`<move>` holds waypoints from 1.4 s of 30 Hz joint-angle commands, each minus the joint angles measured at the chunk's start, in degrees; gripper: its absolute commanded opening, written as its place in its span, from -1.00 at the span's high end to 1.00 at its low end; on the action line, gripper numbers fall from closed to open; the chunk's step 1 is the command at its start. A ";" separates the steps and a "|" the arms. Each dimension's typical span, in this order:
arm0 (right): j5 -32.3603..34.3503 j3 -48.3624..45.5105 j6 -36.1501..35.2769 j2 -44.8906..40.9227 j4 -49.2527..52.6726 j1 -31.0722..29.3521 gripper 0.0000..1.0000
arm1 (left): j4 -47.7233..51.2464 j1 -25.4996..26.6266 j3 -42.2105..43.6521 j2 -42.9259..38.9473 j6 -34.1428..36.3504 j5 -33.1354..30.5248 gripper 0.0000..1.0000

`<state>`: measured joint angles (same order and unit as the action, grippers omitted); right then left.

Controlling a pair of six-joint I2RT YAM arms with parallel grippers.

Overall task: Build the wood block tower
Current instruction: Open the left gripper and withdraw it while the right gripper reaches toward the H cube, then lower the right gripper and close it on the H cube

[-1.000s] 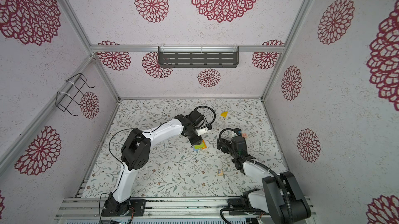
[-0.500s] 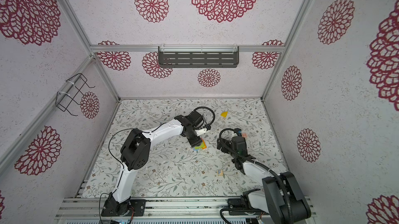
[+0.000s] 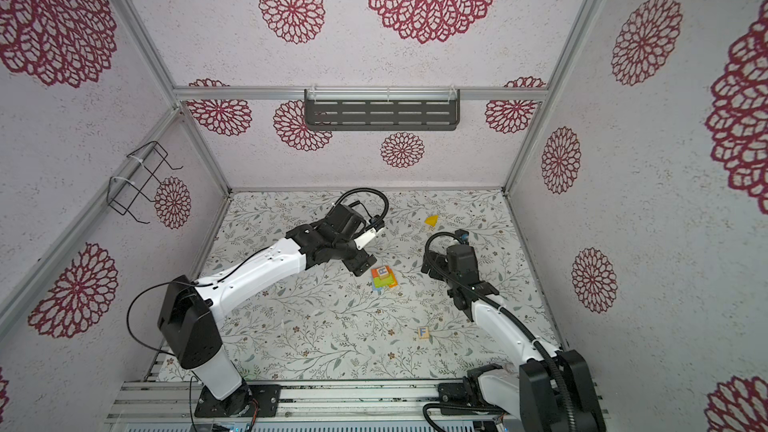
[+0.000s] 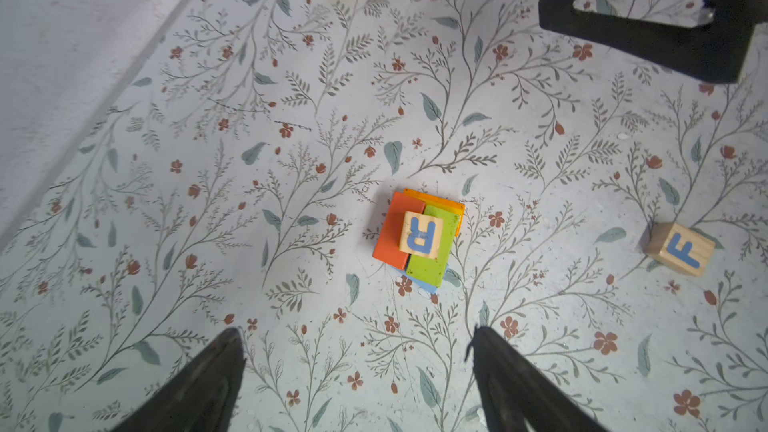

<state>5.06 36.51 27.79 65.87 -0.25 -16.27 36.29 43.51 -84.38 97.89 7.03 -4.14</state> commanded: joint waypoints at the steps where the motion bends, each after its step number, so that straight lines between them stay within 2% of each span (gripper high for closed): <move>1: 5.22 4.70 -3.12 -0.89 10.60 0.33 -0.85 | -5.76 -0.35 3.03 -1.40 -8.50 -5.38 -0.94; 7: 8.42 16.12 -7.42 2.65 24.29 1.68 -0.84 | -15.90 -0.60 14.22 -7.49 -21.02 -10.70 -0.95; 10: 4.98 20.31 -9.06 5.28 29.17 4.50 -0.82 | -22.66 -1.18 21.40 -10.63 -25.35 -10.68 -0.95; 14: -2.83 24.05 -8.74 9.92 32.95 10.42 -0.73 | -28.21 -2.18 27.41 -12.58 -31.52 -17.12 -0.95; 17: -3.38 27.57 -8.13 14.45 35.96 12.34 -0.66 | -29.87 -4.02 30.20 -12.46 -36.53 -18.03 -0.95; 22: -0.83 32.06 -7.59 20.45 38.71 13.06 -0.61 | -32.32 -6.26 34.11 -12.19 -37.85 -21.49 -0.95; 25: 0.20 33.94 -10.71 23.71 40.31 13.35 -0.62 | -32.65 -8.57 35.95 -13.05 -39.05 -21.12 -0.95; 29: -0.66 30.13 -16.72 24.92 35.43 13.83 -0.59 | -38.55 -9.80 41.14 -14.80 -41.70 -20.47 -0.95; 35: -3.02 24.47 -19.96 25.82 27.00 18.79 -0.50 | -42.61 -10.00 45.00 -16.14 -43.85 -22.38 -0.95; 42: -6.57 25.35 -23.80 30.86 23.38 22.23 -0.50 | -45.18 -9.95 47.06 -16.61 -44.32 -23.65 -0.95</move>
<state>0.51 60.51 7.25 96.01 25.76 5.67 -5.52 33.65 -37.93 82.37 -35.40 -26.26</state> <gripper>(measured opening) 0.750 0.974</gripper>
